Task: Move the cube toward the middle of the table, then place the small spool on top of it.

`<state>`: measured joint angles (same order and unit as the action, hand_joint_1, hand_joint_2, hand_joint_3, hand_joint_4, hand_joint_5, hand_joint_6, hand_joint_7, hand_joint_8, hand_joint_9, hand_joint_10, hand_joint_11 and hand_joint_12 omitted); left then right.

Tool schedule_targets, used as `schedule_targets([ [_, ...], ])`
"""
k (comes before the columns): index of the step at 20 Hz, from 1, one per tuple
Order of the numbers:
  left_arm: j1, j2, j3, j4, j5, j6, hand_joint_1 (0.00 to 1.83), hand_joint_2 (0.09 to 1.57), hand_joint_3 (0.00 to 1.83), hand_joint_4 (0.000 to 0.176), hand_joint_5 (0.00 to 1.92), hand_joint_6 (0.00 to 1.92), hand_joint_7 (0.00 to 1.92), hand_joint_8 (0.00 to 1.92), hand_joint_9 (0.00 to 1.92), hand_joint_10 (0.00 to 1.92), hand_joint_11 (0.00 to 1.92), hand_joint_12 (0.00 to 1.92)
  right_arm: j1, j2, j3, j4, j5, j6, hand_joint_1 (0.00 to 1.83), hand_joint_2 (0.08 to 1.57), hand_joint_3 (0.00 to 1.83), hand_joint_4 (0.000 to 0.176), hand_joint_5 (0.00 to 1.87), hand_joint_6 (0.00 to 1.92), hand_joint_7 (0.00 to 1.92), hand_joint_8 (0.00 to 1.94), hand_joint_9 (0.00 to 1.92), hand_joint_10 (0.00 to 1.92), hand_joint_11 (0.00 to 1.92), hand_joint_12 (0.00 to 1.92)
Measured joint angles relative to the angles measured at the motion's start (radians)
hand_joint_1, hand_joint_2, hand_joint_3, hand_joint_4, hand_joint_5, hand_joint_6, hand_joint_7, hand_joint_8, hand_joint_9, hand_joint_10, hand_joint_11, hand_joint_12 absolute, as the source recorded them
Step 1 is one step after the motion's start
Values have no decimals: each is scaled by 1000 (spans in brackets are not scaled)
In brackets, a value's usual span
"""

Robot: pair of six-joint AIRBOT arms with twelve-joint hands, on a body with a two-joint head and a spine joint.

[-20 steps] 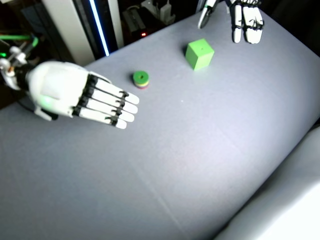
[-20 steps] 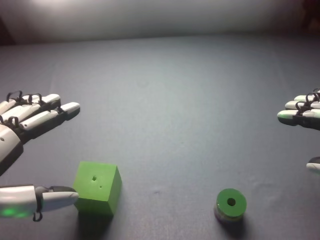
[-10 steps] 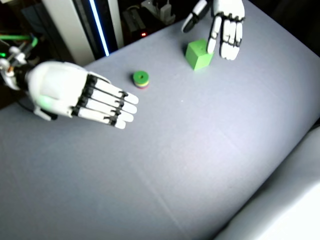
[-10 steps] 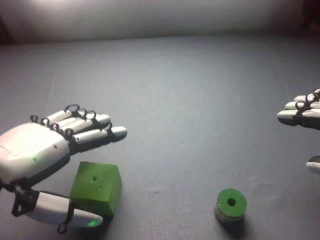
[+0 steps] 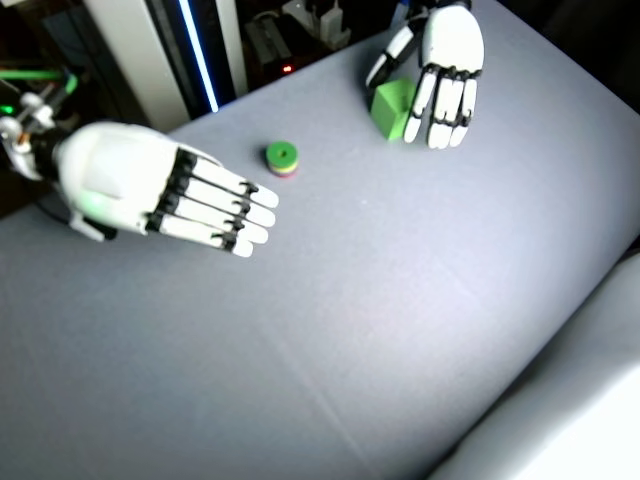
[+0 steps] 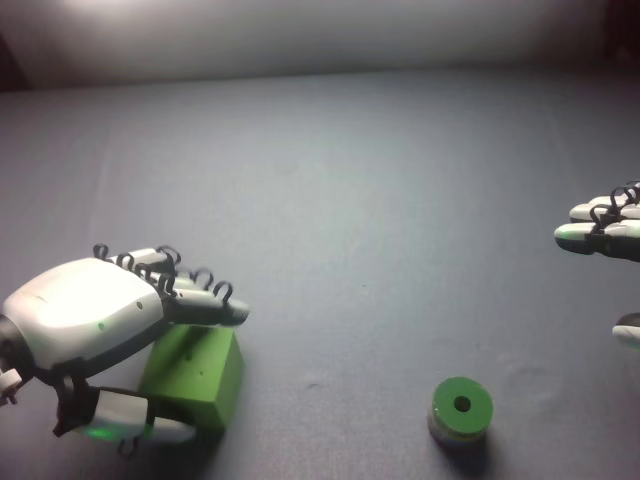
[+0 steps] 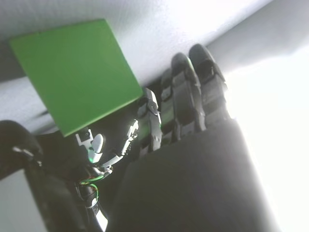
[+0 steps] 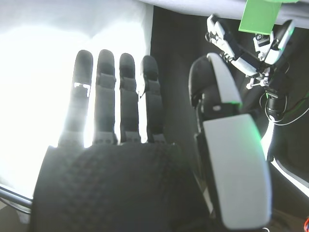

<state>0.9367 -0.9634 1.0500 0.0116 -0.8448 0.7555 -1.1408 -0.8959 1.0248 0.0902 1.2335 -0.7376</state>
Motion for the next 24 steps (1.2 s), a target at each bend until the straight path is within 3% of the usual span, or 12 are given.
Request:
schedule_targets([
  [2, -22, -1, 3, -1, -7, 2, 1249, 1162, 1, 0, 934, 797, 884, 1401, 997, 1101, 890, 1428, 0, 0, 0, 2, -2, 0, 746, 1250, 0, 0, 492, 1, 405, 1, 401, 2, 42, 968],
  [4, -68, -1, 19, 0, -24, 3, 1256, 1148, 0, 0, 928, 813, 937, 1314, 965, 1153, 834, 1431, 0, 0, 0, 0, -2, 0, 677, 1256, 3, 0, 476, 0, 392, 0, 374, 0, 5, 978],
  [7, -159, -48, 81, -4, -46, 3, 1168, 1139, 0, 0, 939, 980, 845, 1272, 858, 1468, 725, 1796, 0, 0, 2, -2, -2, 0, 735, 1261, 1, 0, 501, 2, 421, 1, 388, 0, 0, 982],
  [9, -221, -103, 137, 3, -11, -2, 1244, 1159, 0, 0, 905, 858, 905, 1346, 840, 1226, 742, 1515, 11, 0, 3, -1, -8, 0, 718, 1277, 1, 0, 517, 1, 444, 2, 404, 2, 35, 917],
  [10, -243, -130, 164, 3, 13, -14, 1226, 1164, 0, 0, 793, 1142, 986, 1109, 886, 874, 678, 1292, 15, -2, 4, -3, -8, 0, 738, 1280, 0, 0, 517, 0, 456, 4, 414, 4, 52, 904],
  [12, -285, -190, 225, 29, 72, -59, 1221, 1138, 0, 0, 962, 886, 923, 1213, 842, 742, 502, 1324, 23, -11, 12, -13, -2, 0, 764, 1320, 1, 0, 382, 0, 432, 0, 452, 1, 199, 733],
  [13, -301, -214, 242, 46, 105, -73, 1350, 1104, 2, 0, 929, 979, 1058, 890, 895, 1083, 567, 1162, 29, -16, 13, -14, -6, 0, 699, 1358, 10, 0, 334, 1, 400, 1, 435, 1, 199, 701],
  [16, -364, -286, 283, 114, 186, -80, 1385, 1088, 0, 0, 892, 1038, 1140, 677, 963, 1111, 740, 882, 58, -31, 24, -32, -10, 1, 496, 1451, 5, 0, 229, 0, 383, 2, 409, 2, 175, 626],
  [19, -390, -341, 317, 129, 223, -80, 1386, 1098, 4, 0, 856, 999, 1037, 955, 1012, 1117, 815, 1176, 73, -37, 30, -41, -5, 1, 601, 1471, 3, 0, 219, 1, 325, 2, 386, 2, 169, 603],
  [22, -403, -366, 340, 140, 267, -80, 1260, 1122, 0, 0, 1007, 721, 953, 1246, 907, 746, 667, 1296, 87, -46, 35, -51, -8, 1, 571, 1467, 3, 0, 225, 2, 328, 1, 384, 0, 162, 582],
  [23, -405, -375, 350, 144, 276, -80, 1185, 1094, 13, 0, 1005, 882, 856, 637, 862, 612, 607, 1202, 90, -48, 35, -53, -7, 1, 609, 1463, 0, 0, 241, 5, 341, 4, 396, 4, 163, 589],
  [24, -405, -381, 357, 142, 284, -80, 1105, 983, 0, 0, 652, 320, 760, 351, 831, 525, 579, 1232, 91, -50, 35, -58, -8, 1, 605, 1462, 0, 0, 261, 1, 365, 2, 437, 5, 155, 633],
])
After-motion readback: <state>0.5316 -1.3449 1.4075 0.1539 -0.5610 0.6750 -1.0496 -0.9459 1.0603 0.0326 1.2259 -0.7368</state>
